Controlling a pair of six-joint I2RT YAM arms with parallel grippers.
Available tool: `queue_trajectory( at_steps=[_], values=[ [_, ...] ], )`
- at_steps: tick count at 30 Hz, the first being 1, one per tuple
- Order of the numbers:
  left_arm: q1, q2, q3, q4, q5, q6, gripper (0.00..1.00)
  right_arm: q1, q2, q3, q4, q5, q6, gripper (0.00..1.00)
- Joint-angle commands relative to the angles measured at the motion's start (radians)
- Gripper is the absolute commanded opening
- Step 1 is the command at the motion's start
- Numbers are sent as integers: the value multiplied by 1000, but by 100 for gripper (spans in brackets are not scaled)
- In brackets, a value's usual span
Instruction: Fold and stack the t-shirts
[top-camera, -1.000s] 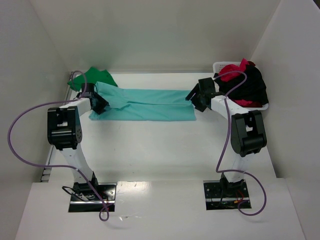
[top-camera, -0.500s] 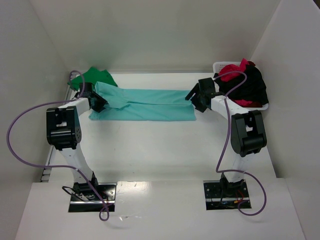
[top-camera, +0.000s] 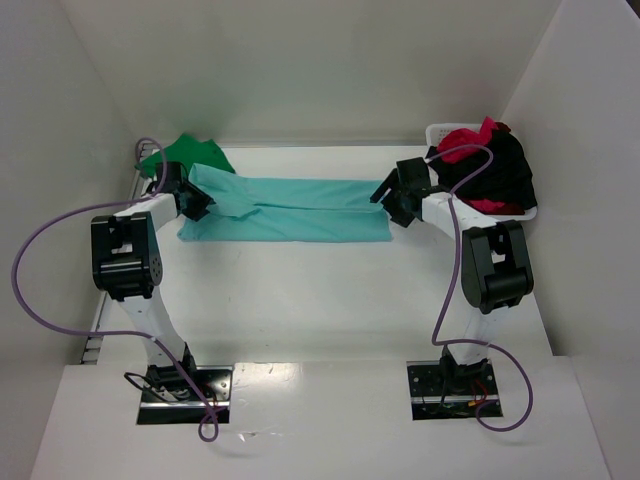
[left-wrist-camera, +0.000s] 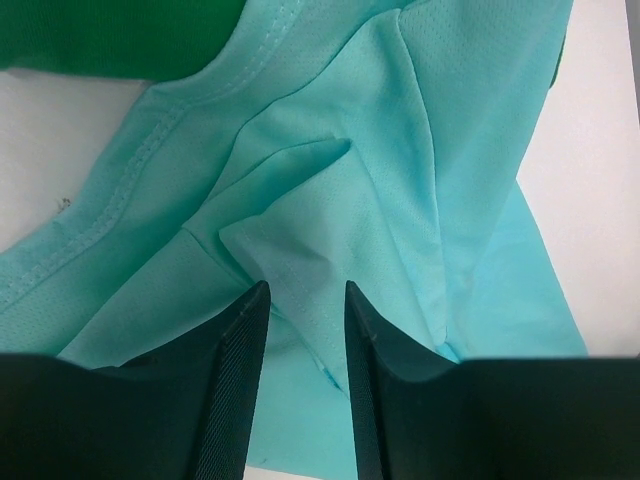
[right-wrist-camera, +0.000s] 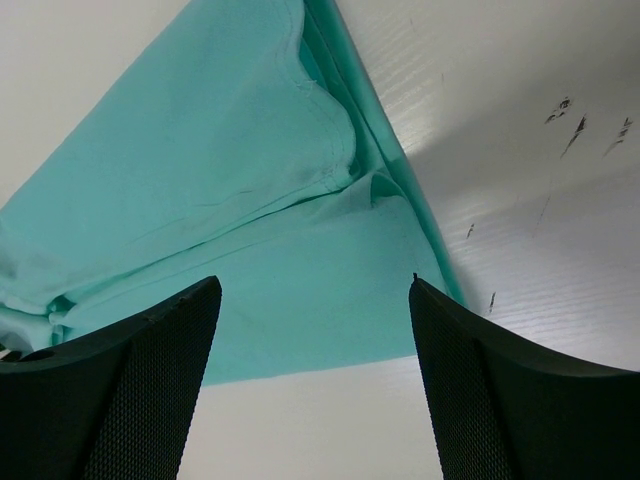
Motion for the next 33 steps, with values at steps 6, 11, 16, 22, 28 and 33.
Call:
queue_trajectory(
  at_steps=[6, 11, 16, 22, 28, 33],
  values=[
    [6, -9, 1, 50, 28, -21, 45, -7, -36, -6, 34, 28, 9, 82],
    [6, 4, -10, 50, -1, -21, 45, -7, -36, -6, 34, 28, 9, 82],
    [6, 27, -10, 50, -10, -12, 45, -7, -36, 5, 34, 28, 9, 82],
    [6, 18, -31, 41, -10, -12, 45, -7, -26, 14, 34, 28, 9, 82],
    [6, 40, -31, 50, -20, -12, 45, -7, -16, 14, 34, 28, 9, 82],
    [6, 50, -22, 62, -20, -12, 25, -7, -16, 14, 25, 37, 9, 82]
  ],
)
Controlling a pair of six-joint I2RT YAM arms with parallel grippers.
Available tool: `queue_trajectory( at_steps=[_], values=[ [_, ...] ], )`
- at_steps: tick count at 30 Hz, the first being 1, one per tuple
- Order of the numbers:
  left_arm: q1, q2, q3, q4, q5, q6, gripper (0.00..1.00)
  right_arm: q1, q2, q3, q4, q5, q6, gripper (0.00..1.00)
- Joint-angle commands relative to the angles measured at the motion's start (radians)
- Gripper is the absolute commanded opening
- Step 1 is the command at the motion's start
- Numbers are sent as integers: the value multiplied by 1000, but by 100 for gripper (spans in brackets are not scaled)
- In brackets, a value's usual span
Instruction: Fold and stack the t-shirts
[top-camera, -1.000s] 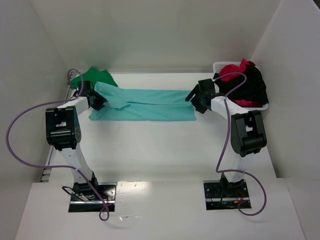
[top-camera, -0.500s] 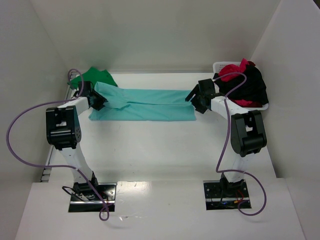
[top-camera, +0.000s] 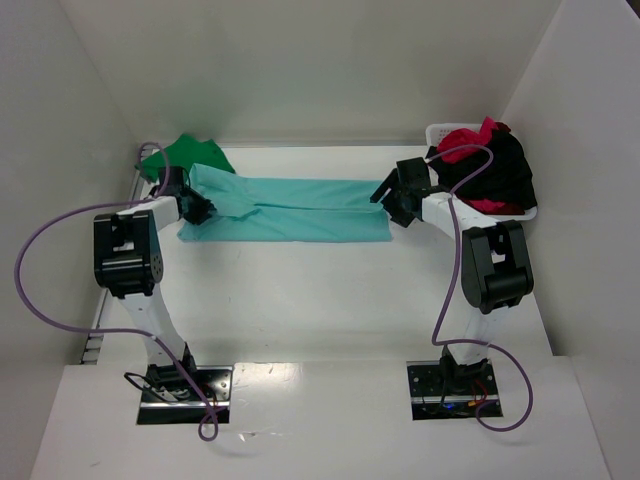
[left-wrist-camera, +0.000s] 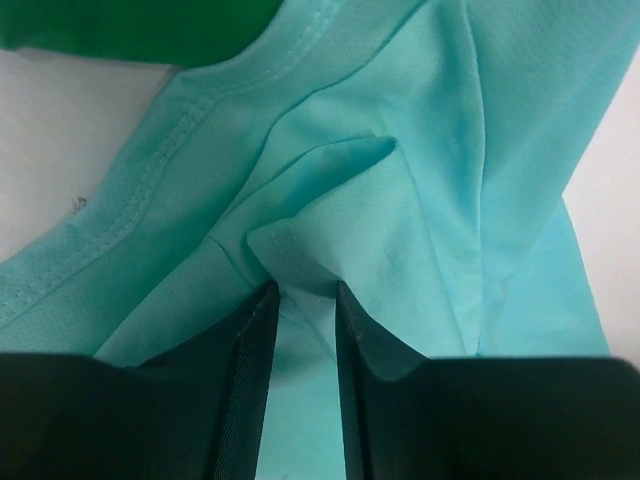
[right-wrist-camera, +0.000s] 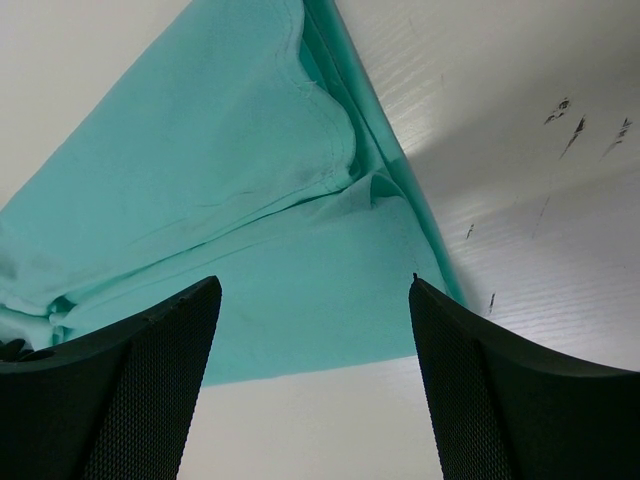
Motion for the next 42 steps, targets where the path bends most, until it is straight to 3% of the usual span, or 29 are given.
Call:
queue_trajectory(
  at_steps=[1, 4, 7, 23, 34, 36, 38, 40, 41, 42],
  values=[
    [6, 25, 12, 40, -12, -12, 20, -7, -16, 14, 24, 36, 8, 82],
    [6, 25, 21, 40, -12, -12, 6, -7, -16, 14, 24, 36, 8, 82],
    [6, 18, 30, 40, -12, -12, 0, -7, -16, 14, 24, 36, 8, 82],
    [6, 28, 172, 43, 13, -3, 0, -7, -25, 14, 24, 36, 8, 82],
    [6, 156, 350, 59, 103, 6, 0, -7, -25, 14, 34, 36, 18, 82],
    [6, 178, 376, 48, 135, 9, 13, -7, -25, 14, 34, 36, 18, 82],
    [6, 189, 394, 48, 147, 16, 38, -7, -25, 14, 34, 36, 18, 82],
    [6, 189, 394, 48, 147, 25, 52, -7, -34, 14, 34, 45, 18, 82],
    [6, 189, 394, 48, 158, 38, 69, -7, -34, 14, 34, 45, 18, 82],
    [6, 179, 394, 48, 166, 53, 75, -7, -34, 14, 34, 54, 18, 83]
  ],
)
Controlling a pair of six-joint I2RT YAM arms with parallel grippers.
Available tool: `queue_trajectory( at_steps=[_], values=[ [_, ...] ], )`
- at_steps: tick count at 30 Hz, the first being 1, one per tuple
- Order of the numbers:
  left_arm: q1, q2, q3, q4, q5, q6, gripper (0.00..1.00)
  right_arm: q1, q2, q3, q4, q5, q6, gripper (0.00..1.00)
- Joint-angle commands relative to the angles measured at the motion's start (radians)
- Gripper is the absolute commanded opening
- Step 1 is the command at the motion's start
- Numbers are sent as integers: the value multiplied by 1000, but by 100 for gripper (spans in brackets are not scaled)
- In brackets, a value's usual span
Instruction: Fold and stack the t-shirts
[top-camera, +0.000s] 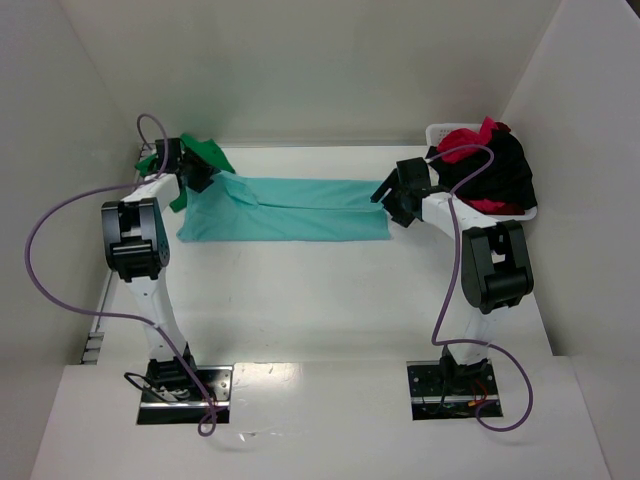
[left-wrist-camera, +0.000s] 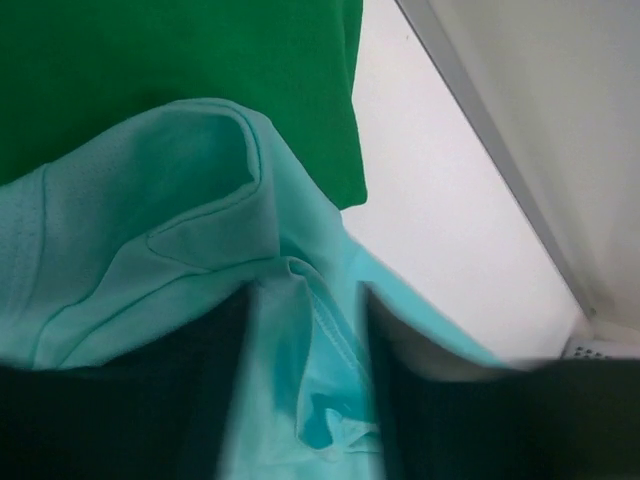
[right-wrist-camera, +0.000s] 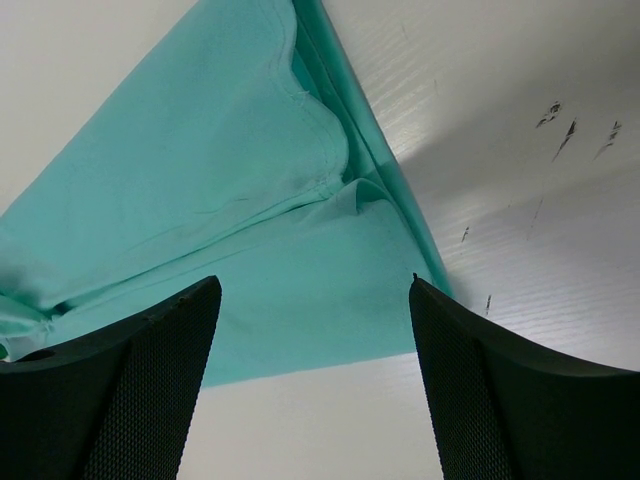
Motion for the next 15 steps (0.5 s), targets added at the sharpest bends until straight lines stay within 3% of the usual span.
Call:
queue_trajectory(
  at_steps=[1, 4, 12, 15],
  values=[
    [6, -8, 35, 25, 52, 50, 80, -7, -42, 14, 34, 50, 12, 83],
    [6, -45, 25, 4, 75, 101, 89, -7, -43, 33, 34, 60, 3, 84],
    [6, -192, -69, -83, 75, 204, 92, -7, -19, 166, 43, 42, -119, 85],
    [6, -263, -137, -114, 35, 214, 97, -7, 71, 325, 34, -107, -296, 96]
  ],
)
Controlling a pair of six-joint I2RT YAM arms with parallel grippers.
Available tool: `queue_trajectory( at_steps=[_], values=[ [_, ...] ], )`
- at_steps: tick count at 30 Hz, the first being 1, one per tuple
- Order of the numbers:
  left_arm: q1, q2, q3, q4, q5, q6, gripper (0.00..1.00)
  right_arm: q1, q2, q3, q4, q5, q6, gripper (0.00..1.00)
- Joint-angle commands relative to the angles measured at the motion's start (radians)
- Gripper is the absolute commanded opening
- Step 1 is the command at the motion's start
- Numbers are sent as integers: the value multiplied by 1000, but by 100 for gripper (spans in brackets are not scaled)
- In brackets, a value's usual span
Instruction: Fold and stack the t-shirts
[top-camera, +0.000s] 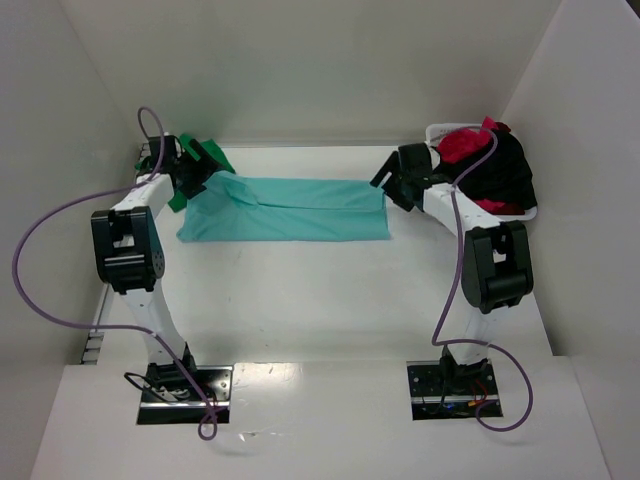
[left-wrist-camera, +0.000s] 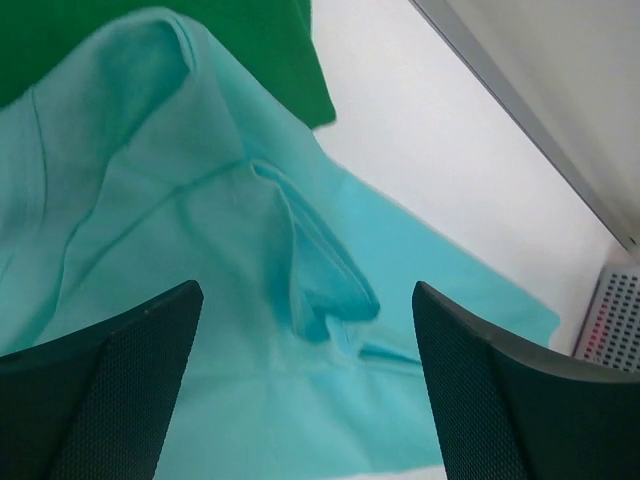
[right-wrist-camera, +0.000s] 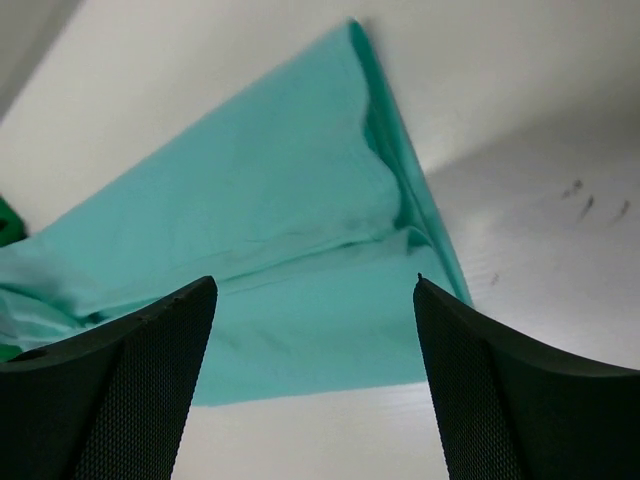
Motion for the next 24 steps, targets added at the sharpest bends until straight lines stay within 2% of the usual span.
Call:
queue_trajectory(
  at_steps=[1, 4, 6, 7, 12, 14, 19, 24],
  values=[
    [6, -125, -78, -35, -35, 55, 100, -7, 91, 253, 8, -162, -264, 100],
    [6, -171, -90, -73, -67, 55, 100, -7, 177, 412, -50, -254, -465, 100],
    [6, -204, -109, -74, -68, 55, 100, 2, 212, 486, -124, -255, -575, 100],
    [6, -215, -118, -74, -68, 55, 100, 11, 233, 526, -135, -267, -698, 100],
    [6, -254, -146, -74, -16, 55, 100, 90, 270, 566, -250, -225, -1122, 100],
    [6, -250, -143, -85, 10, 67, 100, 142, 282, 517, -264, -177, -1268, 100],
    [6, -234, -117, -105, 63, 83, 100, 195, 282, 356, -207, -233, -1319, 100],
    [16, -234, -107, -114, 72, 92, 100, 223, 309, 293, -142, -169, -1359, 100]
  ],
)
